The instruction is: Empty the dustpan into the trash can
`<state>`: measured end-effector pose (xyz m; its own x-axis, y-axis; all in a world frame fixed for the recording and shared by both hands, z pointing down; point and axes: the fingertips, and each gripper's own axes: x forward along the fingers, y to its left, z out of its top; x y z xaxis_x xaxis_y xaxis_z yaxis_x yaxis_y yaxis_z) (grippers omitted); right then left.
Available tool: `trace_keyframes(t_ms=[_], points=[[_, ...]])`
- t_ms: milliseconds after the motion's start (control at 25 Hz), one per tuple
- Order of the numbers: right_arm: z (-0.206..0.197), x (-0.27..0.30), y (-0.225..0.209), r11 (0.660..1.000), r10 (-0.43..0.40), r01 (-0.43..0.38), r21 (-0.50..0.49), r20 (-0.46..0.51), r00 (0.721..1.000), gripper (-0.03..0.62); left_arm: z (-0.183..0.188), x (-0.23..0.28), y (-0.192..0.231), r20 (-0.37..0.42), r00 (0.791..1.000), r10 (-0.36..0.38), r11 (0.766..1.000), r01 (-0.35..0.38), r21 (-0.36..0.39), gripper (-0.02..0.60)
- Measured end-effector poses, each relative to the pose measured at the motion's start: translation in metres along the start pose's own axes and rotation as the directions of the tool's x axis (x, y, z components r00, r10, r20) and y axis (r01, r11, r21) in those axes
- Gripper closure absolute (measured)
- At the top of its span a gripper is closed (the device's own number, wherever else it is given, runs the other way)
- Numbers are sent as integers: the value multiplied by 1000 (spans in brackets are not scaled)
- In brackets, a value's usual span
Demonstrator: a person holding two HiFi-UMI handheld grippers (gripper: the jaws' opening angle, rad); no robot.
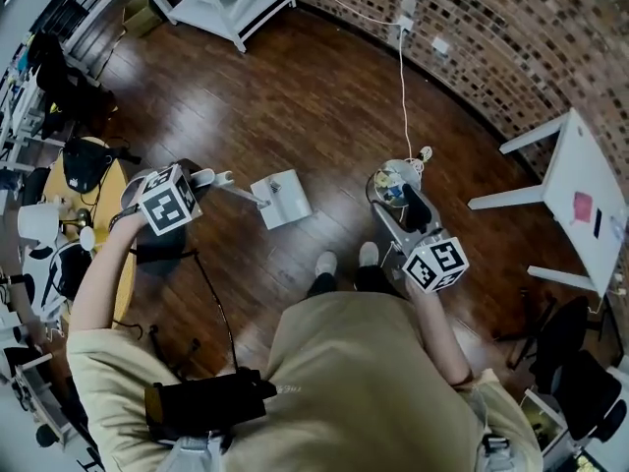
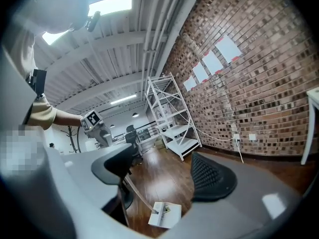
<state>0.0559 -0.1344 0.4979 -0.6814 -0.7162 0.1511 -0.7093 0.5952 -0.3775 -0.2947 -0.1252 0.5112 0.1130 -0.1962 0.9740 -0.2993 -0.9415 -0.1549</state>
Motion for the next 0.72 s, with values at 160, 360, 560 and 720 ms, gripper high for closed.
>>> trace_keyframes(t_ms=[160, 360, 560, 720], points=[[15, -15, -8, 1000, -9, 9, 2, 35, 999, 241, 33, -36, 11, -10, 1000, 15, 998, -14, 59, 580], [27, -33, -18, 999, -19, 17, 32, 75, 997, 250, 79, -68, 24, 7, 1000, 4, 1000, -4, 1, 580], [37, -61, -37, 997, -68, 61, 57, 128, 989, 256, 120, -82, 31, 26, 999, -24, 998, 26, -64, 580], [47, -83, -54, 991, -127, 116, 71, 169, 977, 260, 154, -85, 39, 44, 998, -41, 996, 44, -71, 580]])
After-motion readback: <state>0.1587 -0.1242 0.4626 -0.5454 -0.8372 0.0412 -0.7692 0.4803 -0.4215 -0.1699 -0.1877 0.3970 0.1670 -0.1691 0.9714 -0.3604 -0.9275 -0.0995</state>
